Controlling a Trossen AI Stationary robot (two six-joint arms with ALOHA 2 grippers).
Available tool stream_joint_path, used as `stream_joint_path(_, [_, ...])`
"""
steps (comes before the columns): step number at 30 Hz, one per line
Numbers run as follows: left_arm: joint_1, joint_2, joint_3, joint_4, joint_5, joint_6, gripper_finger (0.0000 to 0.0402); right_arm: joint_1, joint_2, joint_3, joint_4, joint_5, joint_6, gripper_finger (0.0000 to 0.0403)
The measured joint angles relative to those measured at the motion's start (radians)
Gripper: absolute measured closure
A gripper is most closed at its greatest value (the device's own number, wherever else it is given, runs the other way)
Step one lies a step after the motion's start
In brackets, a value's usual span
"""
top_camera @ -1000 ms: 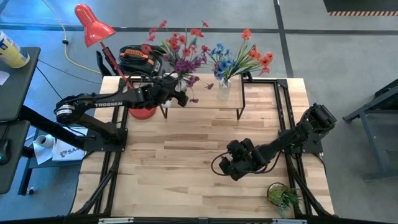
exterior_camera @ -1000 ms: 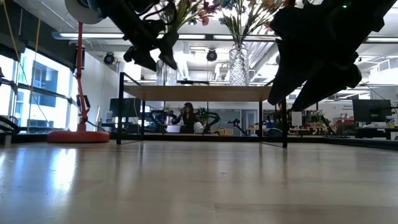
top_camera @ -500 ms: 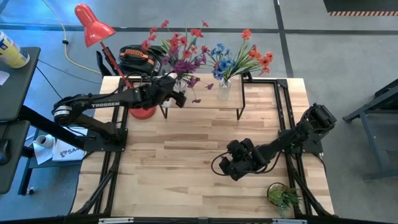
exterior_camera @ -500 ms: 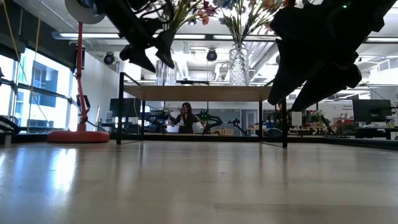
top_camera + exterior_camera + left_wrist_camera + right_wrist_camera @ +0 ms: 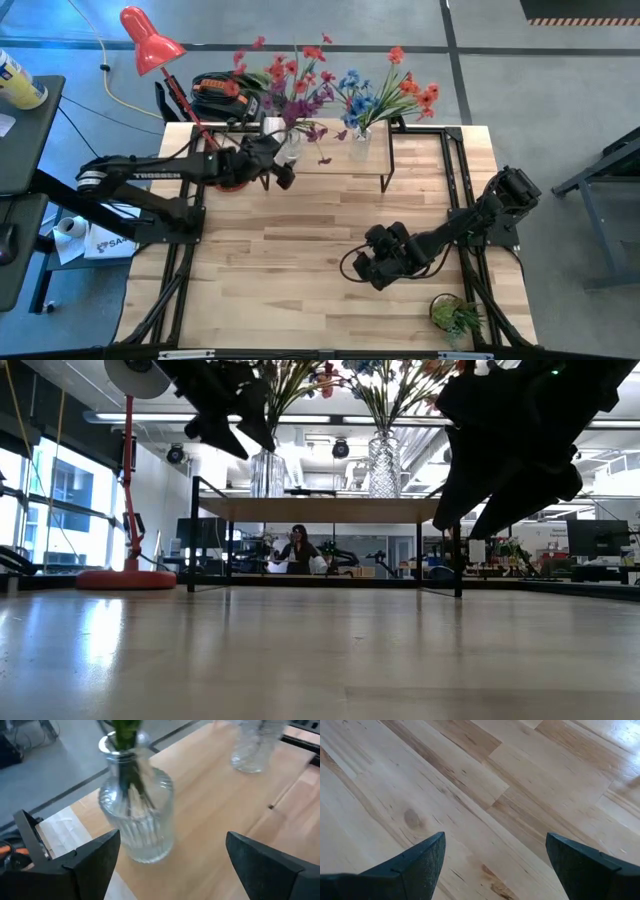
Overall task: Pick and place flowers into a vace then onto a shelf
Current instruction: Return to Home Position
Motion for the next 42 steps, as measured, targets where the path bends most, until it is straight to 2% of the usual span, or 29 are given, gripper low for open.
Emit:
stream_joint_path(5, [-0.060, -0.014, 0.000, -0.037, -0.085, 0.001, 0.0003, 0.000, 0.000, 0.000, -0.003, 0.000, 0.000, 0.0069])
stream_joint_path(16, [-0.097, -0.093, 0.000, -0.186, -0.144, -0.127, 0.0004, 0.000, 0.000, 0.000, -0.007, -0.023, -0.005, 0.0069])
stream_joint_path(26, [-0.214, -0.217, 0.001, -0.257, -0.117, -0.141, 0.0005, -0.019, 0.000, 0.000, -0.021, -0.019, -0.027, 0.0069])
stream_joint_path(30, [-0.287, -0.228, 0.001, -0.354, -0.086, -0.227, 0.0005, -0.020, 0.000, 0.000, -0.017, -0.014, -0.035, 0.0069])
stream_joint_path(34, [-0.344, -0.228, 0.000, -0.456, -0.122, -0.345, 0.0005, -0.020, 0.000, 0.000, -0.017, 0.012, -0.035, 0.0069])
stream_joint_path(37, [-0.371, -0.227, 0.000, -0.501, -0.148, -0.410, 0.0005, -0.023, 0.000, 0.000, -0.017, 0.030, -0.051, 0.0069])
stream_joint_path(42, [-0.424, -0.227, 0.000, -0.543, -0.126, -0.492, 0.0005, -0.034, 0.000, 0.000, -0.016, 0.025, -0.071, 0.0069])
